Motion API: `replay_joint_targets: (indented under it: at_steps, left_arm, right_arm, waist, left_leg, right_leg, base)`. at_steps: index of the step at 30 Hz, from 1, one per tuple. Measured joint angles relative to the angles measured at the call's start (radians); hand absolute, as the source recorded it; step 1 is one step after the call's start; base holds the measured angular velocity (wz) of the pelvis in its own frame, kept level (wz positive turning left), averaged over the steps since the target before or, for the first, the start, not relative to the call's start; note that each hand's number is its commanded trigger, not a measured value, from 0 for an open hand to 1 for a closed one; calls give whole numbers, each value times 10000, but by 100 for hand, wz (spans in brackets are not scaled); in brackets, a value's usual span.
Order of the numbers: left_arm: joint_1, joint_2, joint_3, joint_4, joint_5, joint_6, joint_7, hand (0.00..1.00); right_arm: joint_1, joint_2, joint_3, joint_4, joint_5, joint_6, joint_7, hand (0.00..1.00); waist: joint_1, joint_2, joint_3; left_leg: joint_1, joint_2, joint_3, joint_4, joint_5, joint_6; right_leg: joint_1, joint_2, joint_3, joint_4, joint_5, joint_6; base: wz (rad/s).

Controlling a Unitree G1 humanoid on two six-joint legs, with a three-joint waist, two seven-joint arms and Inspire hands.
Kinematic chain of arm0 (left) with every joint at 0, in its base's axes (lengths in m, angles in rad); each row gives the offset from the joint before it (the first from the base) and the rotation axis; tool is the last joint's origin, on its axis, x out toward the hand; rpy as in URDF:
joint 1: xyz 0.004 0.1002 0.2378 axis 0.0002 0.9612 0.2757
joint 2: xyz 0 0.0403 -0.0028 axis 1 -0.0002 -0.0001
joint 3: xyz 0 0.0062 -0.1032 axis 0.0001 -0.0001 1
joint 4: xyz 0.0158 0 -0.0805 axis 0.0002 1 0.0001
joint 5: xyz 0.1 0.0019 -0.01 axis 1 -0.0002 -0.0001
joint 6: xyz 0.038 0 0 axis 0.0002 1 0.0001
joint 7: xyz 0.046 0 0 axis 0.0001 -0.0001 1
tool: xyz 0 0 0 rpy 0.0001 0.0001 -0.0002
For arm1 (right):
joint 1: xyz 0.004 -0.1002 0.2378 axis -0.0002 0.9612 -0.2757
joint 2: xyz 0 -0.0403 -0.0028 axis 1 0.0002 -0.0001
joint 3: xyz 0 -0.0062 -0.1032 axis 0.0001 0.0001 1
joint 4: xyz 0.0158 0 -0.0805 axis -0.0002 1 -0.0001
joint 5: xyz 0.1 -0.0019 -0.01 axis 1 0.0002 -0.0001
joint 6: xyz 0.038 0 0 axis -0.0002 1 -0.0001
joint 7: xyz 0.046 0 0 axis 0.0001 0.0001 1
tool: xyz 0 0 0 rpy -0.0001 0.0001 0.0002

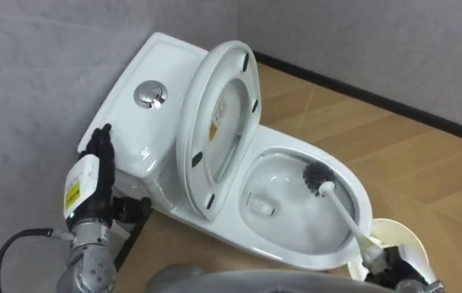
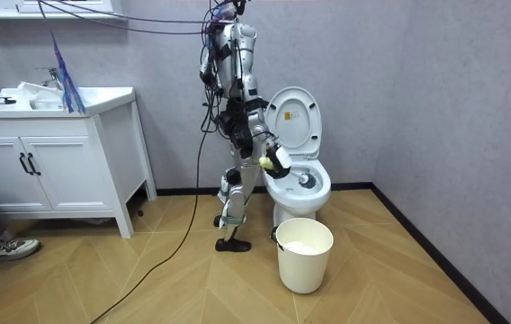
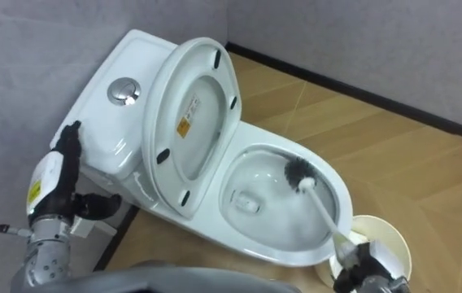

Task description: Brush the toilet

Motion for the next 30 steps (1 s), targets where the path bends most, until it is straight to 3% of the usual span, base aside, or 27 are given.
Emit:
replay_joint_targets:
  at_steps: [1, 5, 8, 12, 17, 21, 24, 27, 28, 30]
  left_arm:
    - [-42, 17, -16, -4, 177, -14, 7, 0]
    - [-174, 296, -355, -51, 761, -98, 185, 0]
    - [-214, 415, -483, -508, 1287, -119, 235, 0]
    - [-618, 619, -598, -436, 2053, -161, 271, 0]
    - [-1360, 757, -768, 737, 2183, -80, 426, 0]
    - [-1909, 1012, -1181, 1621, 2181, -69, 439, 0]
    - [-2408, 1219, -1367, 2095, 2175, -251, 614, 0]
    - [-2937, 1391, -1631, 2634, 2141, -584, 900, 0]
    - [-3254, 1456, -1804, 2857, 2141, -702, 1028, 0]
    - [-3776, 1473, -2029, 3313, 2119, -899, 1206, 0]
  right_arm:
    - [-24, -1, 5, 244, -157, 0, 1, 100]
    - [-8, -12, 45, 723, -427, 22, 7, 100]
    - [-18, -66, 78, 817, -968, 68, 108, 100]
    - [-89, -292, 139, 766, -2237, 125, 297, 100]
    - [-309, -751, 499, 464, -3545, 213, 436, 100]
    - [-849, -1146, 1062, 407, -4180, 295, 412, 100]
    - [-1208, -1330, 1339, 256, -4635, 290, 126, 100]
    - [-1835, -1735, 1496, 166, -5122, 42, -395, 100]
    - [-2147, -1936, 1688, 166, -5206, 44, -681, 100]
    - [-2723, -2207, 2027, 196, -5617, 48, -1106, 100]
  waist:
    - [-9, -50, 37]
    - [-63, 36, 25]
    - [-102, -19, 94]
    - [-73, 73, 85]
    - [-41, 194, 32]
    - [-5, 308, 81]
    - [23, 325, 96]
    - [198, 465, 194]
    - [294, 450, 260]
    - [525, 505, 279]
  left_leg:
    - [13, 14, 20, -2, 0, 0]
    - [-33, 5, 11, 12, 0, 0]
    - [-91, 7, 27, -10, -1, 1]
    - [-200, 3, 66, -75, 10, 0]
    - [-554, 28, 199, 159, 14, 0]
    - [-884, 40, 283, 248, 49, 44]
    - [-1333, 92, 288, 435, 55, 54]
    - [-1846, 25, 272, 572, 153, 119]
    - [-2098, 17, 303, 688, 177, 143]
    - [-2535, 10, 314, 891, 215, 176]
  right_leg:
    - [-18, 1, 42, -16, 0, 0]
    - [-30, -4, 71, -66, 0, -1]
    - [-90, -8, 42, 33, -1, -1]
    - [-232, -2, 114, 69, 4, -10]
    - [-595, 7, 230, 157, 20, -36]
    - [-1032, -52, 304, 390, 26, -47]
    - [-1447, -79, 282, 529, 27, -52]
    - [-2053, -203, 234, 925, 26, -54]
    - [-2361, -255, 265, 1120, 22, -61]
    - [-2895, -337, 322, 1494, 18, -66]
  base:
    - [0]
    - [0]
    - [0]
    - [-5]
    - [-3]
    - [-7]
    - [2]
    - [1]
    - [-10]
    - [-7]
